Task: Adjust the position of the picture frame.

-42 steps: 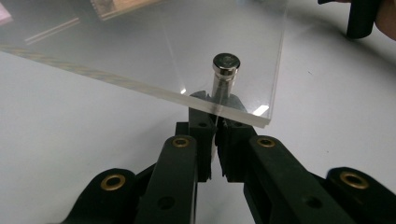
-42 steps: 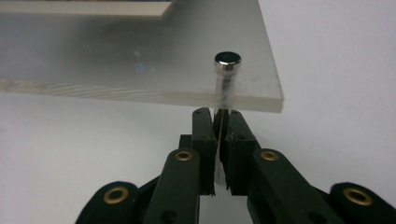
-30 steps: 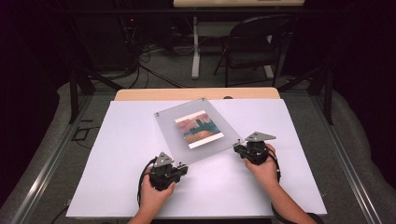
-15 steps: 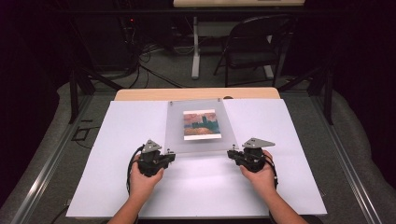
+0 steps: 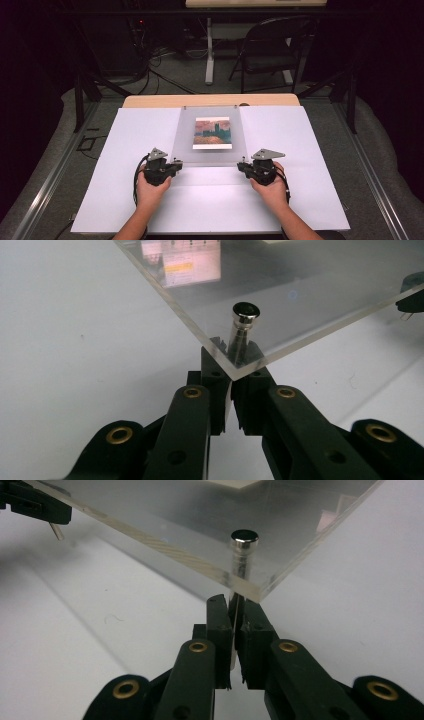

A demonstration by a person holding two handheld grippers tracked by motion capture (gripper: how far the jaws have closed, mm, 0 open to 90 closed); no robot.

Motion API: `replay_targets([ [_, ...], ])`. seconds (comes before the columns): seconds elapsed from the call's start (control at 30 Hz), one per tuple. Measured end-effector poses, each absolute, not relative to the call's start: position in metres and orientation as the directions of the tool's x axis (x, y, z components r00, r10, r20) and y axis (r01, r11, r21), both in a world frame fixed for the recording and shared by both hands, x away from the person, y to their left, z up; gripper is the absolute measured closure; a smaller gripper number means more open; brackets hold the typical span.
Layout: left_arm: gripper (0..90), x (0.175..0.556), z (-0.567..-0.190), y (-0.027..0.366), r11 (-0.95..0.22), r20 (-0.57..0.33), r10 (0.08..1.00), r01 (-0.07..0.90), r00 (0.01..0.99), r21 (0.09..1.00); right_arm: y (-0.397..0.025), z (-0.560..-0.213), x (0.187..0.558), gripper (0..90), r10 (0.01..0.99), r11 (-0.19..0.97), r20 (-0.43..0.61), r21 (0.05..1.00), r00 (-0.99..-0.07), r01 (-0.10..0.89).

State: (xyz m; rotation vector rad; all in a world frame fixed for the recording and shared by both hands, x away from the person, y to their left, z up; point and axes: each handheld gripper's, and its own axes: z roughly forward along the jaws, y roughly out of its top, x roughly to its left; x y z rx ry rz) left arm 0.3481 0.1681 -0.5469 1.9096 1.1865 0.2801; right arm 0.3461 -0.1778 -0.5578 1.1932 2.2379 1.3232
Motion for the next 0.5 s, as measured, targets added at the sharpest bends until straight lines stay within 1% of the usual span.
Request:
replay_targets([
  [0.23,84.5,0.3496,-0.5508,0.1585,-0.206,-0.229,0.811,0.629,0.538,0.750,-0.1875,-0.5599,0.3494,85.1,0.790,0.227,0.166,0.815,-0.590,0.533],
  [0.5,84.3,0.3491,-0.5550,0.1587,-0.217,-0.232,0.808,0.639,0.542,0.738,-0.1871,-0.5637,0.3494,85.0,0.794,0.242,0.163,0.799,-0.586,0.550],
])
